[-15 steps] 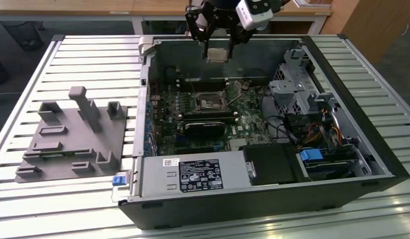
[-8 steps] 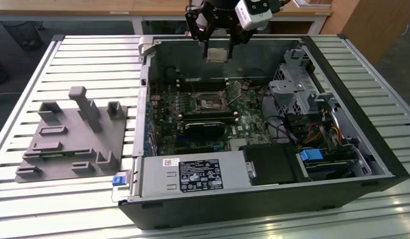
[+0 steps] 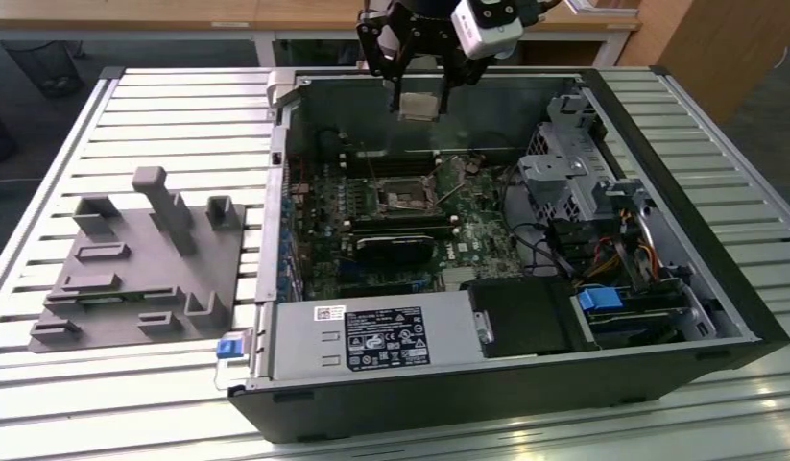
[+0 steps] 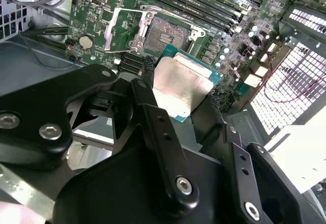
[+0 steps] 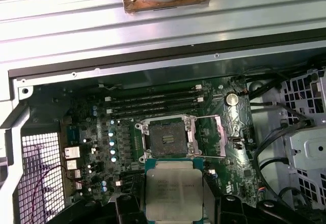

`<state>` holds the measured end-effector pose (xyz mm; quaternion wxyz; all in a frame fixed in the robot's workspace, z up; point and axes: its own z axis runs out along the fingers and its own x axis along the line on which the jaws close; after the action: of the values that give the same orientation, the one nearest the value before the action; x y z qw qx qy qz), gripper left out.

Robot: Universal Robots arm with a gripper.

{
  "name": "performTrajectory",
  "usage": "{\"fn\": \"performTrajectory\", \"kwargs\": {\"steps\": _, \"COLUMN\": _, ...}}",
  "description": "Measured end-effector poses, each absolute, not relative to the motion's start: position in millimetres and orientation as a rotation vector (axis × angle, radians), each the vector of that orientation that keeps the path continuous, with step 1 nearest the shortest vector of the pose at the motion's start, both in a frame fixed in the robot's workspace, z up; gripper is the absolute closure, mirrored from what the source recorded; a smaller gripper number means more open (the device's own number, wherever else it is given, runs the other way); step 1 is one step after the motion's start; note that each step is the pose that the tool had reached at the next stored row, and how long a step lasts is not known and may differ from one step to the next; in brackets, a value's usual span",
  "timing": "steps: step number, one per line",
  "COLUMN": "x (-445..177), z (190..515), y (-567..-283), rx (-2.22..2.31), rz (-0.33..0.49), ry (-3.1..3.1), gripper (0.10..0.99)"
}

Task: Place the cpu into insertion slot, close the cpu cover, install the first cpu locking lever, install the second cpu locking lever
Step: 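Place the cpu into insertion slot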

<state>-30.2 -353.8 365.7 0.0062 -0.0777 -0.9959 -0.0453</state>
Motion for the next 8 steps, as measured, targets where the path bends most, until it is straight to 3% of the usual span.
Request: {"fn": "performTrajectory", "kwargs": {"steps": 8, "x": -30.2, "z": 365.7, "y": -353.8, "rx": -0.274, "rz": -0.142, "ry": -3.115, "gripper": 0.545}}
